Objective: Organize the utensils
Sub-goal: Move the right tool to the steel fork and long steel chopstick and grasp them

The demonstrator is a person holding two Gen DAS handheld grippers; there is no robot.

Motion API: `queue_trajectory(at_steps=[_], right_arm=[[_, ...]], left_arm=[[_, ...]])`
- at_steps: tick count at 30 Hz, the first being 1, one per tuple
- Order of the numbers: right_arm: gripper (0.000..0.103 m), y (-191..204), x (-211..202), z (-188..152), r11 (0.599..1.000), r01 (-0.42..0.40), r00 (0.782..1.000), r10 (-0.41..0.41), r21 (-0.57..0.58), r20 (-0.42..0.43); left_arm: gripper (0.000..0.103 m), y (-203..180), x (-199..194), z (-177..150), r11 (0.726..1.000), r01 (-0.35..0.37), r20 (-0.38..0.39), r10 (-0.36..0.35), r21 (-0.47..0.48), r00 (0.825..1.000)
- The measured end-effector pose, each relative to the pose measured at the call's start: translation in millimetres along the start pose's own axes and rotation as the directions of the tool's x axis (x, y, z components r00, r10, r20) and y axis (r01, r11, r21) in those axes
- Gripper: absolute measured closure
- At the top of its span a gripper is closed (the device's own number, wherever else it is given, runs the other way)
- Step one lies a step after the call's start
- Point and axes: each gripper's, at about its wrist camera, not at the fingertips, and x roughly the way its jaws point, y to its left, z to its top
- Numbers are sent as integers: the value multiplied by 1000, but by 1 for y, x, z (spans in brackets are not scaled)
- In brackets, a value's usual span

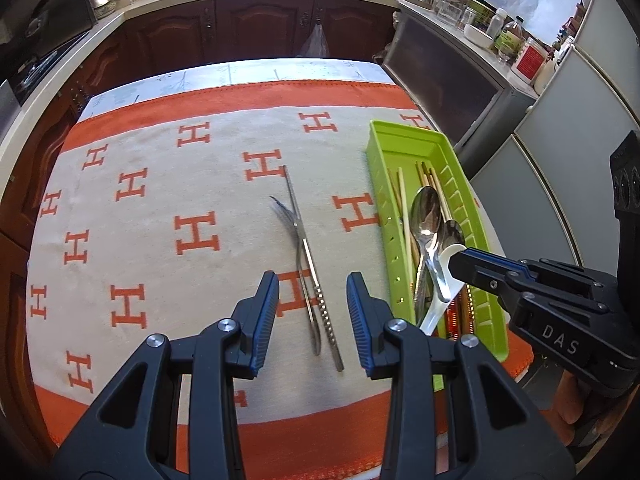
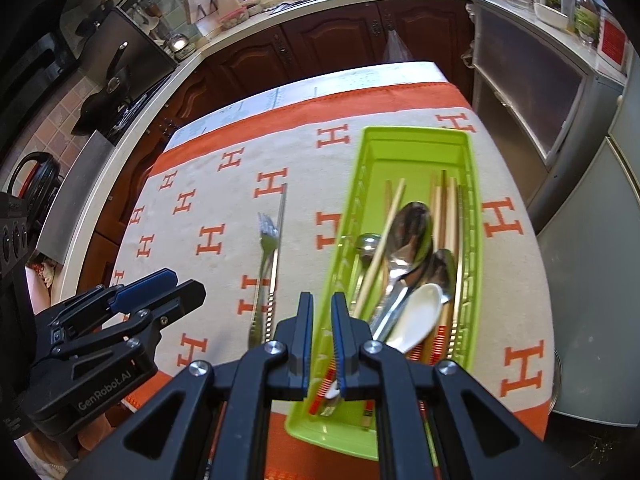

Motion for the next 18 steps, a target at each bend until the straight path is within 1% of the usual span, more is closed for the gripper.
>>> queue_trajectory(at_steps=[5, 12, 15, 18], right_arm=[[94, 18, 9, 2, 1000, -16, 1000, 16, -23, -20], [94, 36, 33, 7, 999, -43, 997, 41, -25, -63], [94, 41, 51, 11, 998, -55, 994, 53, -12, -93], [94, 43, 66, 14, 999, -44, 993, 43, -8, -114]], left_arm=[[71, 22, -2, -1, 999, -44, 12, 44, -27, 999], [71, 68, 4, -2, 989, -81, -4, 81, -120, 997], [71, 84, 10, -4, 985, -90, -20, 88, -148, 996], [71, 94, 18, -7, 982, -92, -37, 87, -165, 996]])
